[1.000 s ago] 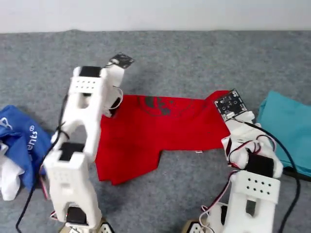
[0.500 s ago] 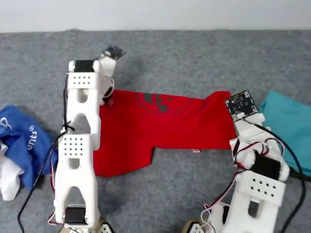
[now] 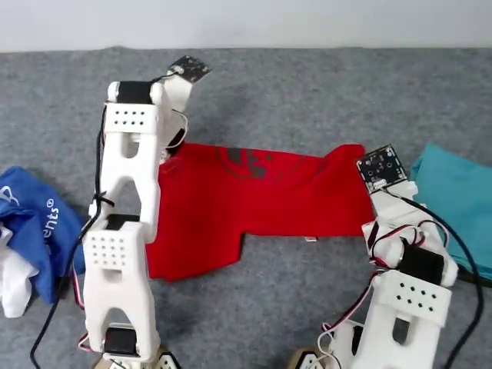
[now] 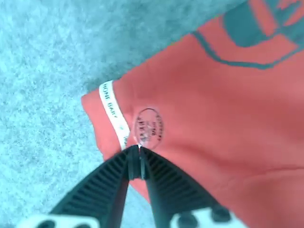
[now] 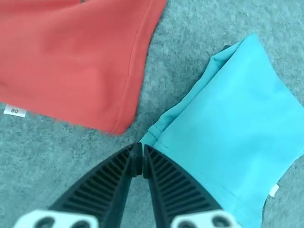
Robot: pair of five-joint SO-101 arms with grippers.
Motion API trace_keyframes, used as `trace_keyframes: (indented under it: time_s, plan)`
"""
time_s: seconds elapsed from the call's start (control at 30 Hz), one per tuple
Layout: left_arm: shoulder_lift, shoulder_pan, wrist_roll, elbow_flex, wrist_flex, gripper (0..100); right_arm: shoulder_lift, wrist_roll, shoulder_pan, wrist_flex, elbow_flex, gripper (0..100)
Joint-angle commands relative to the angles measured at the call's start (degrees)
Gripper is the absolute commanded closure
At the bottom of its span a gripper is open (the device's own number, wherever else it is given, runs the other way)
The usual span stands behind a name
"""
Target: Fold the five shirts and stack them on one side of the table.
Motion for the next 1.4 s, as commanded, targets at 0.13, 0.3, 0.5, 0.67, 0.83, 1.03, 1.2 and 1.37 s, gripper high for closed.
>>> trace_keyframes:
  time_s: [0.13,0.3,0.5,0.67,0.83,1.03,1.2,1.37]
  plan:
    - [-2.3,1.0,6.7,1.2,-4.3,99,12.2,-0.7,-5.2,-12.7,-8.7,98.8]
    - [1.3,0.8,8.8,1.1,-5.9,99,30.5,-9.8,-6.2,-16.5,-19.9,98.8]
    - [4.2,0.8,8.9,1.1,-8.7,99,53.2,-14.1,-7.4,-16.0,-34.5,98.8]
    - [4.7,0.8,8.9,1.1,-9.4,99,60.4,-19.9,-9.9,-15.9,-42.2,98.8]
    - [4.7,0.7,8.9,1.1,-9.4,99,62.8,-22.7,-14.1,-10.2,-46.1,98.8]
    - [5.3,0.8,8.9,1.5,-12.5,99,68.8,-25.1,-13.6,-9.4,-47.4,98.8]
    - [10.2,1.1,8.9,-0.3,-12.7,99,74.4,-25.1,-12.4,-9.3,-49.1,98.8]
    - [16.0,-0.2,8.9,-6.7,-9.1,99,77.8,-25.1,-11.4,-8.8,-51.9,98.8]
